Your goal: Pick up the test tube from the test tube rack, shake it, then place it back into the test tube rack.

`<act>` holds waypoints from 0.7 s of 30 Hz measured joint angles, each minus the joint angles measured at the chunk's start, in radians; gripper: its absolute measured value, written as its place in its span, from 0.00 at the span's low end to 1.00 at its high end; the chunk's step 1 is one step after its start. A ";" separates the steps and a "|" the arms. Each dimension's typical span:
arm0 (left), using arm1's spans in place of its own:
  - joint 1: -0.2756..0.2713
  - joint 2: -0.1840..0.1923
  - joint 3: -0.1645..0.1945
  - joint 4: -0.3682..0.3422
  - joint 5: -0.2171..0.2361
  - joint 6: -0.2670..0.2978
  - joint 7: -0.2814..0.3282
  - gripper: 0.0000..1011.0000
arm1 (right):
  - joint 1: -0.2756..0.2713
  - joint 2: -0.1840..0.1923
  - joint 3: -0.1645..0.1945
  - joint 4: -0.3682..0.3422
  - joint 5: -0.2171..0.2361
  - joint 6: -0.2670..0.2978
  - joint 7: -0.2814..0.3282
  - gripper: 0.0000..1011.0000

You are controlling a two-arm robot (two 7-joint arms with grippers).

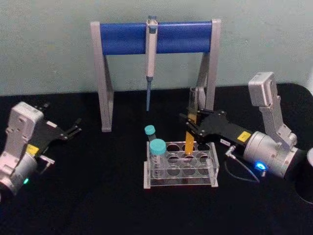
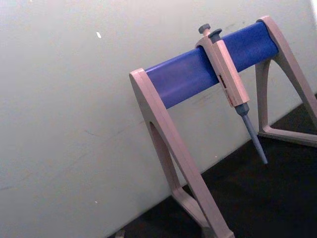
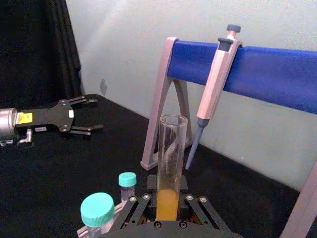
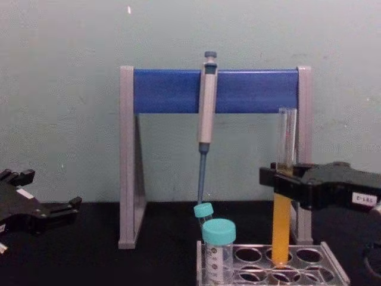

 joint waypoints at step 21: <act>0.000 0.000 0.000 0.000 0.000 0.000 0.000 0.99 | -0.009 -0.009 -0.010 0.025 -0.032 0.004 -0.010 0.23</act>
